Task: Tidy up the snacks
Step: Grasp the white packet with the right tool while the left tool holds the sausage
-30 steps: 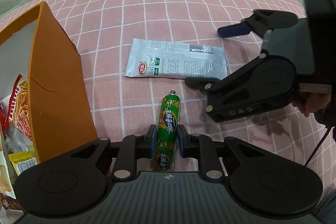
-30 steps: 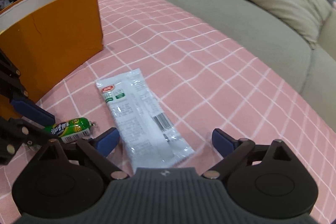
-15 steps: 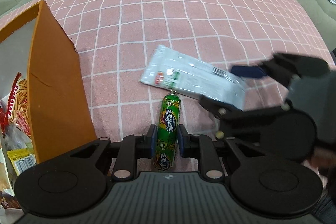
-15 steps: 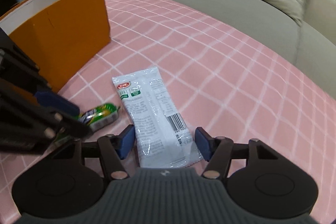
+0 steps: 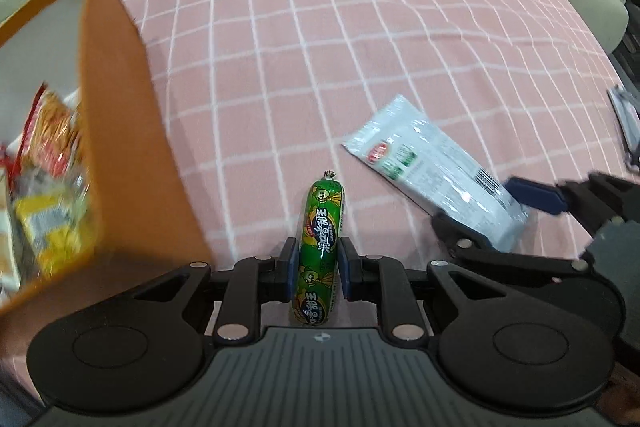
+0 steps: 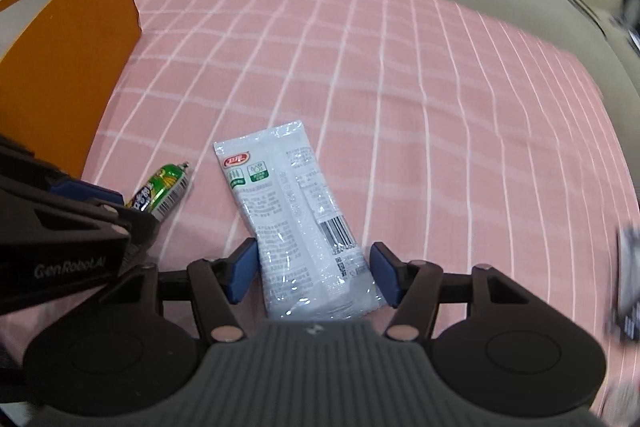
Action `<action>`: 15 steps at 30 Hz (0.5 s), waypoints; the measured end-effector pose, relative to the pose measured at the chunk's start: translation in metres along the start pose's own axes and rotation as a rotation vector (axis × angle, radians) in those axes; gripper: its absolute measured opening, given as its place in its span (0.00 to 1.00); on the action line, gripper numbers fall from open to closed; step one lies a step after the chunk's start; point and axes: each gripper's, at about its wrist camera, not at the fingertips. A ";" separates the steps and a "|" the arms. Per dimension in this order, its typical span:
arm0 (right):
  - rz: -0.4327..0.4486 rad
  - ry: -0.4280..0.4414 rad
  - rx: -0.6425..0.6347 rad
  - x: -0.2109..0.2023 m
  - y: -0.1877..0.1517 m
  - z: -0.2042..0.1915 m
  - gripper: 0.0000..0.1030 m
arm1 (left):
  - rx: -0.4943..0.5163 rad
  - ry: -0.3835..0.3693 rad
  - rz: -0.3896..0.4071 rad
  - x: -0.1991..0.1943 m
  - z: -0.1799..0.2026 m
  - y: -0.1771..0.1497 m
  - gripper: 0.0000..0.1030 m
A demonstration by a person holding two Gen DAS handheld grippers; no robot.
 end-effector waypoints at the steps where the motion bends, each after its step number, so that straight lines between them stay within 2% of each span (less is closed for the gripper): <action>1: -0.009 0.000 0.016 -0.003 -0.007 -0.003 0.57 | -0.011 -0.007 -0.003 0.000 -0.004 -0.007 0.21; 7: -0.035 0.024 0.043 -0.014 -0.040 -0.017 0.58 | -0.061 -0.065 0.011 -0.003 -0.032 -0.029 0.22; 12: -0.016 0.048 0.027 -0.012 -0.042 -0.021 0.63 | -0.089 -0.113 0.036 0.000 -0.044 -0.037 0.23; 15: 0.017 0.086 0.004 -0.017 -0.042 -0.019 0.70 | -0.120 -0.113 0.050 0.000 -0.050 -0.042 0.36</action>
Point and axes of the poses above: each gripper's, at about its wrist camera, not at the fingertips, and x roughly the way its jaws point, z to its right, y to its top, and after that the axes turned 14 degrees about -z, right-handed
